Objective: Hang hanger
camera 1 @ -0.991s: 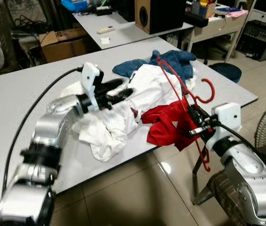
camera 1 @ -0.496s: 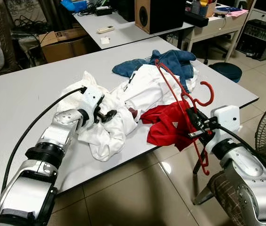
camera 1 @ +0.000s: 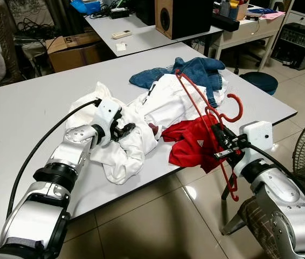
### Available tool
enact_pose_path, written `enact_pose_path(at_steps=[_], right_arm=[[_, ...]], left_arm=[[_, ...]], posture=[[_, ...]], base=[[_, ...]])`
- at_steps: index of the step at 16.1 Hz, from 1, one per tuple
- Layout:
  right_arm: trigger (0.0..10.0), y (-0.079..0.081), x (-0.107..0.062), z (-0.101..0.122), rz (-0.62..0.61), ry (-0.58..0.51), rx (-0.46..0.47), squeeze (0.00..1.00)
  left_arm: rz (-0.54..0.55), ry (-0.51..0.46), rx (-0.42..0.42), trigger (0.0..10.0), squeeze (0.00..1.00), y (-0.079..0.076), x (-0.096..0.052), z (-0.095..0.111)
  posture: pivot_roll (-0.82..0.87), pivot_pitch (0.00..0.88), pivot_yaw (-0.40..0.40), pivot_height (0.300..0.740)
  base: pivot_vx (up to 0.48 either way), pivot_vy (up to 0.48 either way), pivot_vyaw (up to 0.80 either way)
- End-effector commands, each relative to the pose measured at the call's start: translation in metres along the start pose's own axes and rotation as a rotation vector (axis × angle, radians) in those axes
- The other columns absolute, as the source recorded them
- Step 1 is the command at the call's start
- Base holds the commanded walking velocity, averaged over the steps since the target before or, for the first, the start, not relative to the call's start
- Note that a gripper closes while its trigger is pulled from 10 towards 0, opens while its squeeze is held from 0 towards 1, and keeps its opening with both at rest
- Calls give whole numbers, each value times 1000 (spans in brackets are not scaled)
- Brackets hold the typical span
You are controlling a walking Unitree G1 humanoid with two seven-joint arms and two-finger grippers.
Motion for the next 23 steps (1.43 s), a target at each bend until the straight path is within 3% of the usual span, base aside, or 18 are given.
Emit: enact_pose_path(at_steps=[1,4,6,9,11,12,14,17,18,19,20,21,22,23], right_arm=[[10000,2,2,5,10,-11,1,0],[10000,2,2,4,6,-7,0,0],[10000,-1,3,5,-27,-14,63,0],[10000,1,5,7,-18,-19,75,0],[10000,3,5,7,-8,-16,56,0],[10000,0,5,6,-25,-12,56,0],[10000,-1,6,10,-20,-24,44,0],[10000,1,9,15,-7,-52,32,0],[10000,1,11,15,-11,-52,35,0],[10000,1,11,15,-9,-50,32,0],[10000,2,11,14,-8,-46,29,0],[10000,2,11,12,-7,-41,23,0],[10000,3,10,11,-7,-35,18,0],[10000,3,9,10,-8,-33,18,0]], left_arm=[[4,-1,-2,0,0,3,0,1],[1,-24,-1,0,0,2,0,6],[-8,-39,3,0,0,0,1,9],[-26,-54,5,0,0,-3,1,11],[-36,-128,-17,0,0,-3,-1,23],[-40,-175,-47,0,0,-2,-3,31],[-20,-349,-181,0,0,13,-14,68],[36,-471,-215,0,0,34,-25,105],[32,-496,-203,0,0,37,-28,115],[-34,-429,-65,0,0,23,-24,109],[-73,-353,7,3843,0,13,-19,96],[-107,-296,36,10000,0,4,-15,82],[-127,-236,37,10000,890,-3,-11,65],[-121,-226,21,10000,1000,-3,-10,61]], posture=[[-89,0,92,740],[-93,0,93,740],[-91,0,92,740],[-91,0,92,740],[-92,0,92,740],[-92,0,92,740],[-89,0,79,740],[-75,0,69,740],[-73,0,70,740],[-70,0,75,740],[-70,0,77,740],[-74,0,83,740],[-80,0,90,740],[-80,0,90,740]], base=[[0,0,0],[0,0,0],[0,0,0],[0,0,0],[0,0,0],[0,0,0],[0,0,0],[0,0,0],[0,0,0],[0,0,0],[0,0,0],[0,0,0],[0,0,0],[0,0,0]])
Point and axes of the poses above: a point about 5 cm out from each wrist's last joint towards the gripper, its own x axis pointing out of the wrist towards the gripper, its own z axis along the axis of the wrist's last joint, y = z × x, the point moved 6 cm from there along x, pointing out of the wrist towards the gripper, and after that the axes turned 1 degree about -x, right-handed, at the moved point
